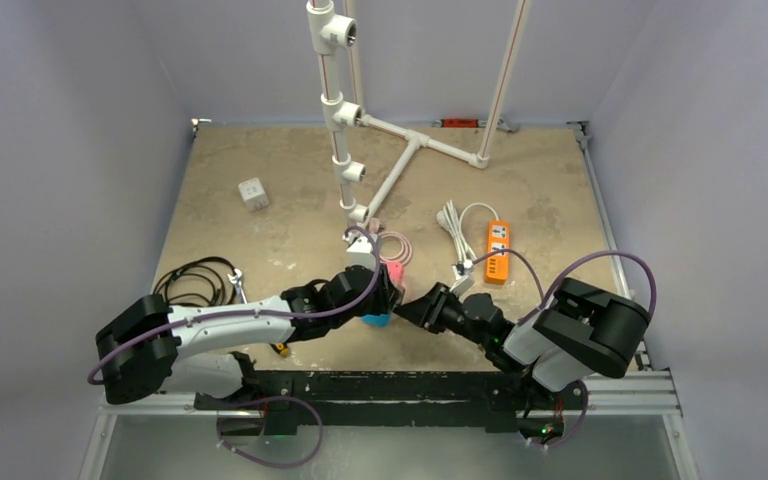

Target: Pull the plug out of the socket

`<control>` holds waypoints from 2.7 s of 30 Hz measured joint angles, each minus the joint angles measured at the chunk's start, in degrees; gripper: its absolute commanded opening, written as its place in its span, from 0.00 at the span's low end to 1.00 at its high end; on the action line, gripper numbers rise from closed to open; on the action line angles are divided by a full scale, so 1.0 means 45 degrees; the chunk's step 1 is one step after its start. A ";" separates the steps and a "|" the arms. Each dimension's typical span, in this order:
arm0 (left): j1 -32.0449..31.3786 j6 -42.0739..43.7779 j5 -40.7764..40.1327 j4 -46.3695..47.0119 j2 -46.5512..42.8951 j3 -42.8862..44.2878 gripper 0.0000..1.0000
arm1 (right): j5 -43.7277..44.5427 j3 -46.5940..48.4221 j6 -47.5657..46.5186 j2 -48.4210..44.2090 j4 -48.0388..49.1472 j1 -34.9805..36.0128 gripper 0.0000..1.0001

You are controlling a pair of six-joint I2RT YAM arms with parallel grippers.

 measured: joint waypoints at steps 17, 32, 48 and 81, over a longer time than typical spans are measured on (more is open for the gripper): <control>-0.0928 0.1069 -0.1224 -0.0704 0.2482 0.2030 0.00 | 0.1025 0.0034 0.0044 -0.0680 -0.1632 0.0049 0.00; -0.0714 0.1355 -0.1122 -0.0510 0.3041 0.2205 0.00 | 0.1394 0.0461 -0.0432 -0.2025 -0.3808 0.0447 0.00; 0.0214 0.1486 0.0573 0.0219 0.1496 0.1093 0.00 | 0.1627 -0.0165 -0.1161 -0.5051 -0.5858 0.0466 0.41; 0.0243 0.5513 0.5882 0.1681 -0.3410 -0.3201 0.00 | -0.0398 -0.0228 -0.0340 -0.7252 -0.7757 0.0121 0.94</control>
